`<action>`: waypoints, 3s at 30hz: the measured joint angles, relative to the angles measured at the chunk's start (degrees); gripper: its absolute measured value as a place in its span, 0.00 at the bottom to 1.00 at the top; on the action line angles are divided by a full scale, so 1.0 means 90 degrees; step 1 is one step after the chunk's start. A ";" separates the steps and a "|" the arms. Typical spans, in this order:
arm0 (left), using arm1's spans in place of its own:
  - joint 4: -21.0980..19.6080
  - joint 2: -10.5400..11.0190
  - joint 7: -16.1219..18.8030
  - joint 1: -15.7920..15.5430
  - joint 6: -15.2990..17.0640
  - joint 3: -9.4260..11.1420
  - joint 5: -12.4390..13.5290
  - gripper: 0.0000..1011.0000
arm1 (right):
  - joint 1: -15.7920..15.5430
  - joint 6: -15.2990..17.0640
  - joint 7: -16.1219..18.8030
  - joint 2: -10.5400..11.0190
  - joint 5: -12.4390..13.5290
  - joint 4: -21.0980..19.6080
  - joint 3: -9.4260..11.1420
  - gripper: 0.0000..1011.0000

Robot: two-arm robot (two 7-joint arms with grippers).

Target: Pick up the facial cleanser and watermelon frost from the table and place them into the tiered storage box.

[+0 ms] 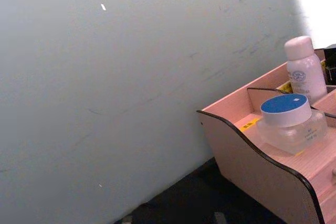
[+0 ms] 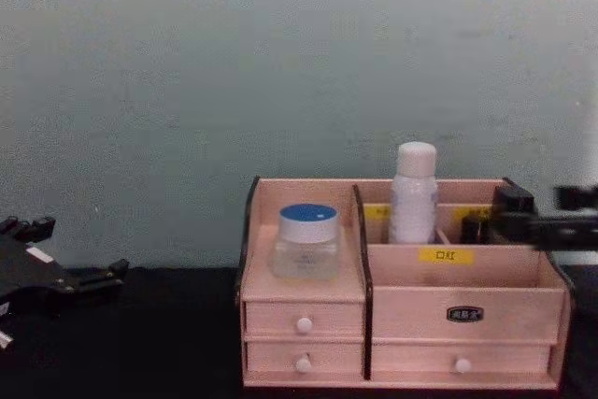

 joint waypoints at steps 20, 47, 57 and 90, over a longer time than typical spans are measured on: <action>0.0000 0.0000 0.0000 0.0000 0.0000 0.0000 0.0000 0.99 | -0.0733 -0.0413 -0.3462 -0.1157 -0.1961 0.0604 0.0515 0.99; 0.0000 0.0000 0.0000 0.0000 0.0000 -0.0001 0.0000 0.99 | -0.0617 -0.0420 -0.3500 -0.1431 -0.2179 0.1011 0.0496 0.99; 0.0000 0.0000 0.0000 0.0000 0.0000 0.0000 0.0000 0.99 | -0.0621 -0.0425 -0.3510 -0.1432 -0.2181 0.1005 0.0492 0.99; 0.0000 0.0000 0.0000 0.0000 0.0000 -0.0001 0.0000 0.99 | -0.0621 -0.0428 -0.3518 -0.1432 -0.2181 0.1005 0.0493 0.99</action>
